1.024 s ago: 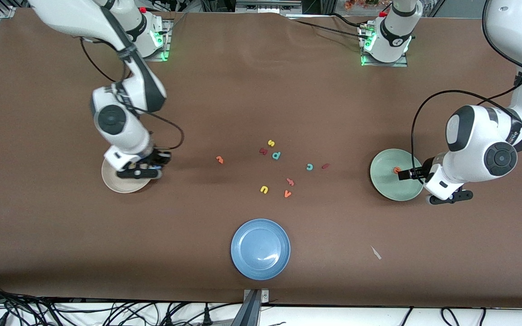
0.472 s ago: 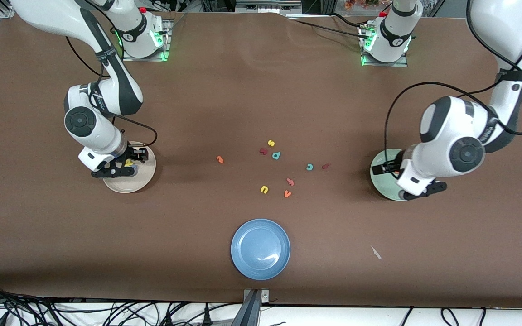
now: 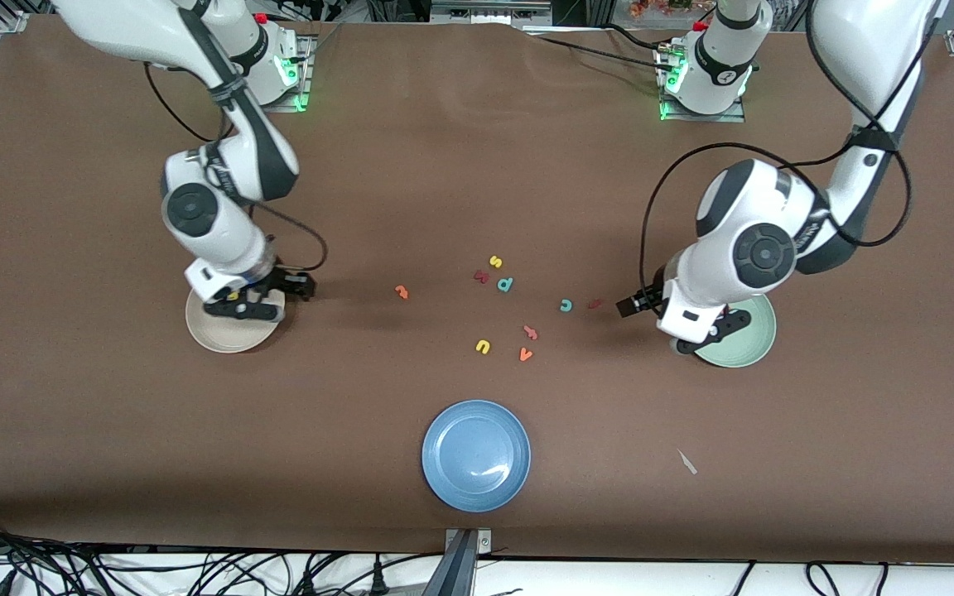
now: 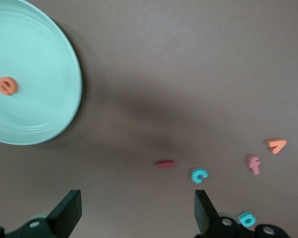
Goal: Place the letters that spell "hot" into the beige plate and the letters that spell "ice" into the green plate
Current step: 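Drop the blue o on the beige plate while the left gripper reaches the red bar, then grasp the red bar with the left gripper while the right gripper grasps the orange t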
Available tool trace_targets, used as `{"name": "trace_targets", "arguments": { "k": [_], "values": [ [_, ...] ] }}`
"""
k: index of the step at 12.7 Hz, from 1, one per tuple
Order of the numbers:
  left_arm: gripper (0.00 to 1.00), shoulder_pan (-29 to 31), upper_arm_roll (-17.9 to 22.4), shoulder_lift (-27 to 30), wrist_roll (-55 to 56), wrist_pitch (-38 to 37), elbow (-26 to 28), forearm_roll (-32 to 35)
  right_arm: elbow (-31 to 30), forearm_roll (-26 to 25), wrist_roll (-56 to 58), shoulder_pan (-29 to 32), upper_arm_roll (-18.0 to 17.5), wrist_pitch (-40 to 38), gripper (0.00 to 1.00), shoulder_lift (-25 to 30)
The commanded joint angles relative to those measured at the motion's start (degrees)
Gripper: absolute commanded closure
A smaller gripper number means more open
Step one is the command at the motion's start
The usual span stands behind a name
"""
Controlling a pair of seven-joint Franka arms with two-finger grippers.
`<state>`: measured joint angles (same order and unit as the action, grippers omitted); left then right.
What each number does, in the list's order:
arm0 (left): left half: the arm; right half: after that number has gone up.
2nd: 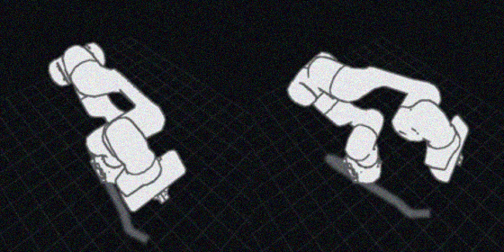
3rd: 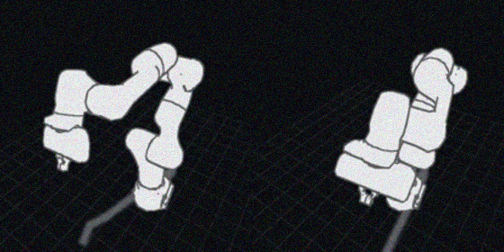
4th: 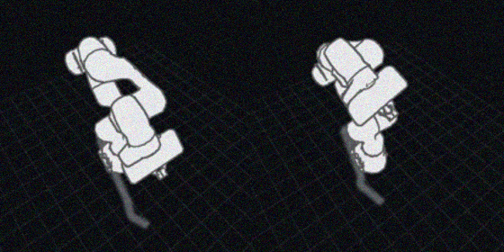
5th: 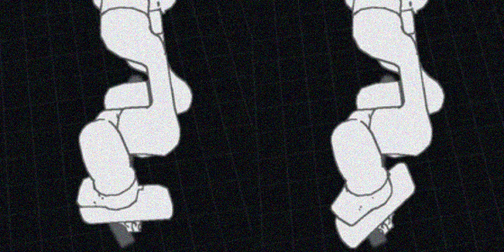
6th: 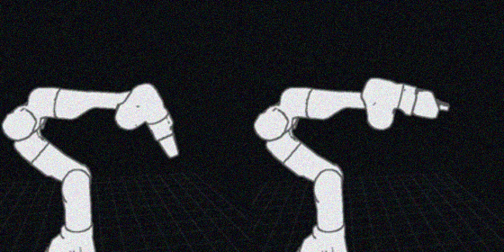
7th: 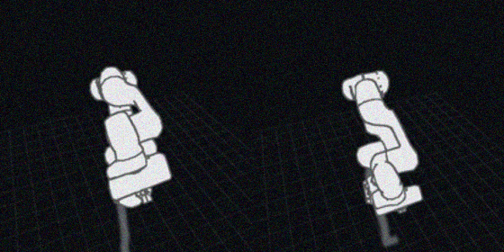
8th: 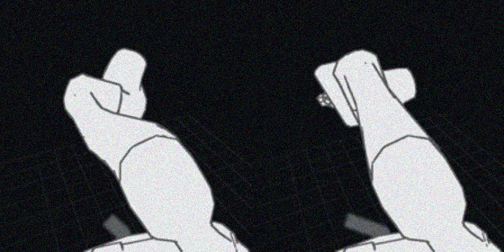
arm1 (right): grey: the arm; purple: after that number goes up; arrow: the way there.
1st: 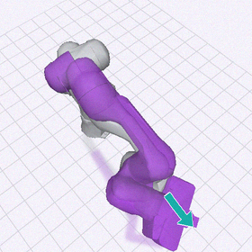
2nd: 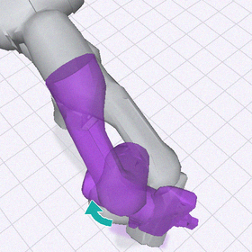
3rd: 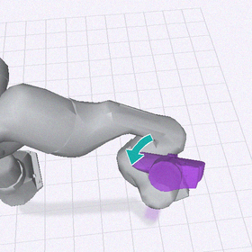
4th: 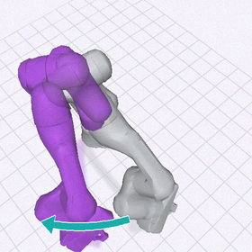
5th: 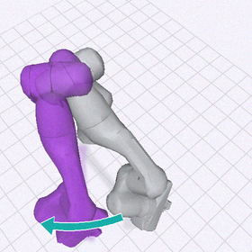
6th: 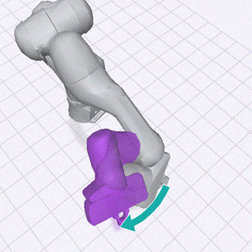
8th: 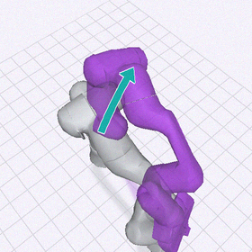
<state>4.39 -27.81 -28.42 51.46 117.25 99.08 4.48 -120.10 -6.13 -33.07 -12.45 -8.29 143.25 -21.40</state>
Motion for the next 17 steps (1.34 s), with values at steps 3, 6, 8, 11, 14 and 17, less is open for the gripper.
{"name": "trace_targets", "arguments": {
  "k": [3, 6, 8, 11, 14, 17],
  "values": [
    [0.00, -1.8, 0.4, -5.5, 7.5, 8.7, 0.3, 1.0, 8.6, 0.3, -15.8, -7.8, 0.3, 0.5, 0.18, -6.7],
    [0.01, -1.8, 0.4, -6.9, 11.5, 17.1, 4.3, 5.1, 13.6, 0.2, -23.6, -11.1, 0.4, 0.5, 0.18, -10.8],
    [0.01, -1.8, 0.3, -7.4, 14.6, 19.2, 7.2, 9.8, 14.4, -0.2, -26.3, -12.2, 0.4, 0.7, 0.18, -12.3],
    [0.01, -2.4, 0.1, -7.4, 15.9, 20.0, 10.7, 14.0, 14.3, -1.4, -30.5, -14.3, 0.4, 3.7, 0.18, -14.8],
    [0.17, -4.4, 0.1, -7.5, 18.3, 20.0, 11.4, 14.0, 13.8, -1.5, -31.9, -15.2, 0.6, 3.7, 0.19, -15.4],
    [0.36, -4.9, 0.2, -8.5, 18.8, 20.1, 11.6, 14.1, 12.5, -1.9, -34.6, -15.2, 0.6, 3.2, 0.19, -14.8]
  ]
}}
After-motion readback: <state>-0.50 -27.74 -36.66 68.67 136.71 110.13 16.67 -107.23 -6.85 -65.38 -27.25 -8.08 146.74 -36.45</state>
